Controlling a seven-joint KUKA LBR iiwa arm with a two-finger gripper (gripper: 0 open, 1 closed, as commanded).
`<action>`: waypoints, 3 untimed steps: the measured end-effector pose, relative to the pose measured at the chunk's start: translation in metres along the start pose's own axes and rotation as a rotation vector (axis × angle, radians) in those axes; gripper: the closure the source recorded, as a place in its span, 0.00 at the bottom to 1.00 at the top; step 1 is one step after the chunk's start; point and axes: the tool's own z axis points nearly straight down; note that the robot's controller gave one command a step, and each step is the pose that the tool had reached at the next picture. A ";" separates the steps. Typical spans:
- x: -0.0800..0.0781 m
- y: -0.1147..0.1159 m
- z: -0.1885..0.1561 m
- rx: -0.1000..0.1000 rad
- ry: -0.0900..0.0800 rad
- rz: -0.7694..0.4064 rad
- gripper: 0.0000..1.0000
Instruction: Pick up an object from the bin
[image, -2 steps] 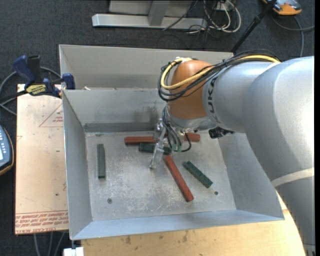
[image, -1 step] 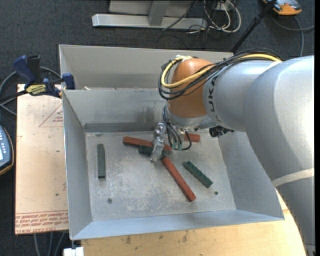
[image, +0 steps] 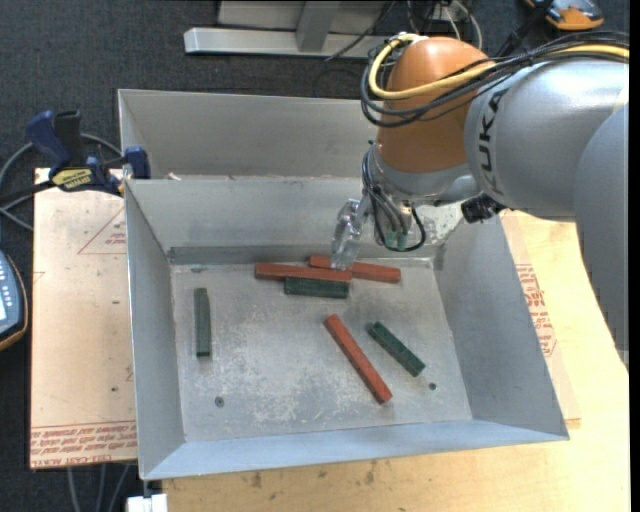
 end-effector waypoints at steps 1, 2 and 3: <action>0.002 0.000 0.006 0.003 0.009 0.000 0.00; 0.019 0.000 0.132 0.004 0.011 0.013 0.00; 0.015 0.001 0.124 0.000 0.000 0.014 1.00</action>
Offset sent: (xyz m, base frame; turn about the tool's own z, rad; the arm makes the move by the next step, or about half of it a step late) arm 0.0000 0.0000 0.0000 0.0000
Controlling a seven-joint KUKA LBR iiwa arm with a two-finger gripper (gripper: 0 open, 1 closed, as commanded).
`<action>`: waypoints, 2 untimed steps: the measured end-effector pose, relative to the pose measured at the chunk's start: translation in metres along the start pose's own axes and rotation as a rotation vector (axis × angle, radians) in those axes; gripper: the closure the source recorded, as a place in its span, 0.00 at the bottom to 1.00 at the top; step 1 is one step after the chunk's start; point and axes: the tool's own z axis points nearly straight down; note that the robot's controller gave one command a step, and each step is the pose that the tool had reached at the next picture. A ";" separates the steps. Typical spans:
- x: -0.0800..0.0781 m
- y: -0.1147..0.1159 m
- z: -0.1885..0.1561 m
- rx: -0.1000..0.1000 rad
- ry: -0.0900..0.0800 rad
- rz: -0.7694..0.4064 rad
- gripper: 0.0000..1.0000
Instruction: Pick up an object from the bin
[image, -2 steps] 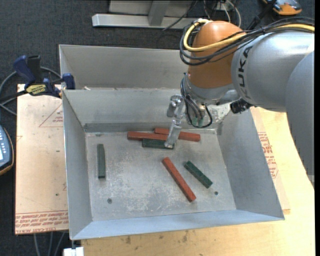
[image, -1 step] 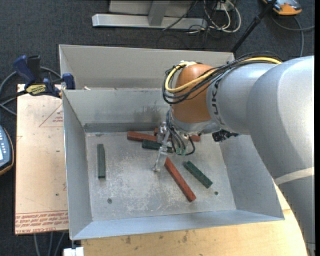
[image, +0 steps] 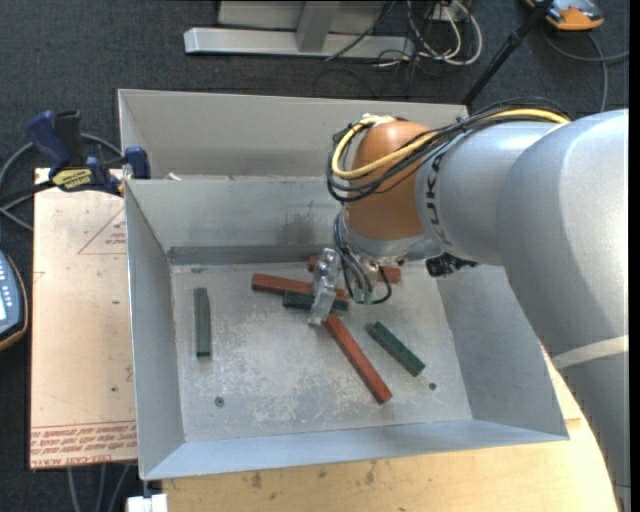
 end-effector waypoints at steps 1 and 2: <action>-0.008 -0.033 -0.122 0.001 0.000 0.034 1.00; -0.006 -0.033 -0.116 0.003 0.009 0.033 0.00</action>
Offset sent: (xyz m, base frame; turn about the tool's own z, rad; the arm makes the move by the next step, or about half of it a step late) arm -0.0050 -0.0336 0.1161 0.0322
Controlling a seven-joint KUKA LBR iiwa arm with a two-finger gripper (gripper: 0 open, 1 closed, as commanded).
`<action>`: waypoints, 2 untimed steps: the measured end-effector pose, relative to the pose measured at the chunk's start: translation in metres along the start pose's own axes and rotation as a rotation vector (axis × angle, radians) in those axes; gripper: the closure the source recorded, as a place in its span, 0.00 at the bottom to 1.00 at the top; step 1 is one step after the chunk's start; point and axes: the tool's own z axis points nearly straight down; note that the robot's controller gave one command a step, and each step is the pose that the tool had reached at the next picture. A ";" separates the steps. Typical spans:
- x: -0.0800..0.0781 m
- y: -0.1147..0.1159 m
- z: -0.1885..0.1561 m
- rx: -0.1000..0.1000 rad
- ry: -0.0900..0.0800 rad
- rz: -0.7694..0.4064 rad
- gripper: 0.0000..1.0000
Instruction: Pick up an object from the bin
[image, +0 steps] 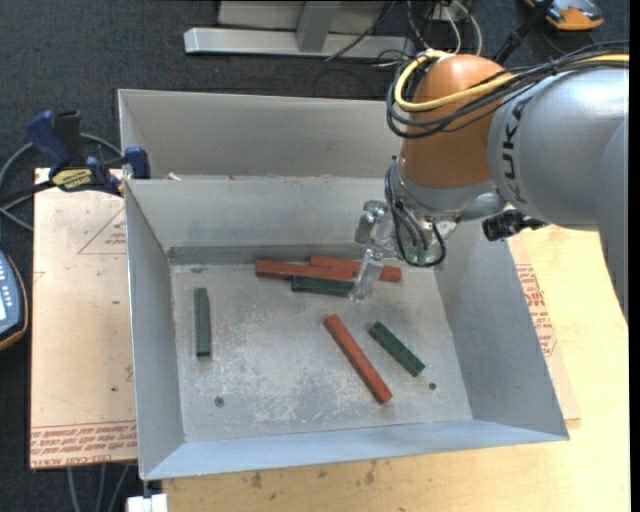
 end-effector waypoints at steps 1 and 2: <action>0.050 -0.043 0.125 0.002 0.010 0.131 0.00; 0.045 -0.042 0.119 -0.002 -0.004 0.130 1.00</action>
Offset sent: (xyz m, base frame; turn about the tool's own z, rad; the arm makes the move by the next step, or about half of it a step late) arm -0.0571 -0.0282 -0.1219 0.1309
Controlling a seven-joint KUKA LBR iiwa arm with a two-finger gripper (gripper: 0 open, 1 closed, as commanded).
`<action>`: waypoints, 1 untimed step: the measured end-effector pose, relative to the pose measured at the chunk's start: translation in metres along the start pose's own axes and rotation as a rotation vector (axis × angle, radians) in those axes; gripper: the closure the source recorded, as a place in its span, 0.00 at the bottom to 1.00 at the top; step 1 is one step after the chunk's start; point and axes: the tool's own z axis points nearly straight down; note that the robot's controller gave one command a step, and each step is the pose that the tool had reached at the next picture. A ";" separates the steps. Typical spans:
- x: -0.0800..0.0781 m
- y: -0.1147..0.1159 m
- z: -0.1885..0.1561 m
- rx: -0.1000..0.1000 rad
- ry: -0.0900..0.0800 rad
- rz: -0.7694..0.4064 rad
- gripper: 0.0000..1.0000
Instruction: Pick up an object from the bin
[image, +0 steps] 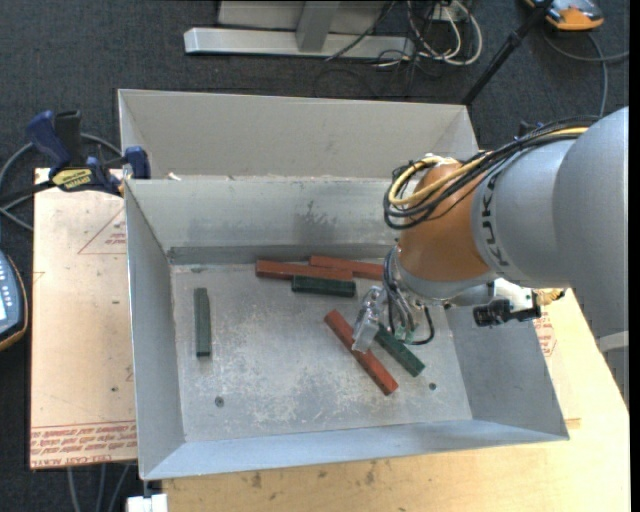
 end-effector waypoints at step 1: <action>0.001 -0.001 0.002 0.001 0.001 0.001 0.00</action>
Offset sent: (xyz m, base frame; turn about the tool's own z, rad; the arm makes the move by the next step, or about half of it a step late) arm 0.0000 0.0000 0.0000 0.0000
